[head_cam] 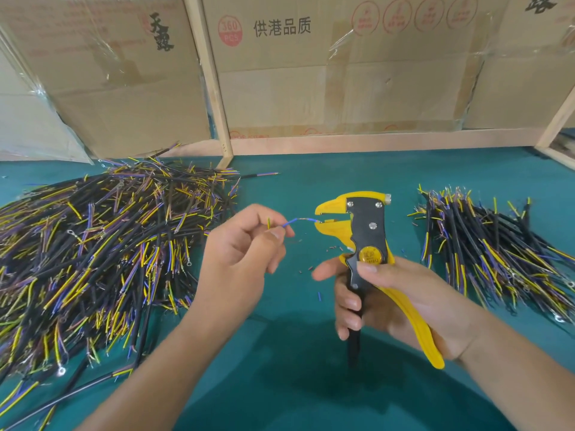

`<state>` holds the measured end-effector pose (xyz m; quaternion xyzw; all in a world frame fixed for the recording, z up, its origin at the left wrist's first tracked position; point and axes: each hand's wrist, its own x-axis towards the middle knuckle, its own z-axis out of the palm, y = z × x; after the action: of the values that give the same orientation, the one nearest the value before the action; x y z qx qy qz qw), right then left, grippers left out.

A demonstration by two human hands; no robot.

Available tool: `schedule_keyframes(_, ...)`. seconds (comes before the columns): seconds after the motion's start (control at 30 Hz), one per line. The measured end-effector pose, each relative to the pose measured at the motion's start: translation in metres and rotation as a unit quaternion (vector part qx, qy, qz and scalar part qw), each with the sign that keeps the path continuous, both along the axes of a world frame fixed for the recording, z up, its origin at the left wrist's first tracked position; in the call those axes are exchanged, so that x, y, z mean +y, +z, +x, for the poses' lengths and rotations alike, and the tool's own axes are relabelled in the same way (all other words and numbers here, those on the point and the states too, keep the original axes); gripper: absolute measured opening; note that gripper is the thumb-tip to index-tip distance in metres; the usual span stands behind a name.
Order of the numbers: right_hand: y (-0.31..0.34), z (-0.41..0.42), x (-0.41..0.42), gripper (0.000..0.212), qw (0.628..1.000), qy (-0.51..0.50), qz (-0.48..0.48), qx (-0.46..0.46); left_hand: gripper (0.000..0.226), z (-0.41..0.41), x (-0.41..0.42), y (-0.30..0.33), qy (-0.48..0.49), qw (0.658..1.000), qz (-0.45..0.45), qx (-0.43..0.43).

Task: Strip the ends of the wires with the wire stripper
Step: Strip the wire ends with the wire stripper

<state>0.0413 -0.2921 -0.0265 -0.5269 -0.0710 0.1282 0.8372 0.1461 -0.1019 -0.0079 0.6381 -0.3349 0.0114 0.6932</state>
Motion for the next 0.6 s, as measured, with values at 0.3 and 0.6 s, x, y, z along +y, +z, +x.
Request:
schedule_keyframes(0.3, 0.000, -0.004, 0.008, 0.051, 0.998, 0.045, 0.018, -0.032, 0.022, -0.008, -0.001, 0.005, 0.020, 0.998, 0.027, -0.060)
schedule_keyframes(0.6, 0.000, -0.006, 0.011, 0.053, 0.998, 0.045, 0.042, -0.018, 0.018, -0.009, -0.002, 0.002, 0.019, 0.996, 0.042, -0.071)
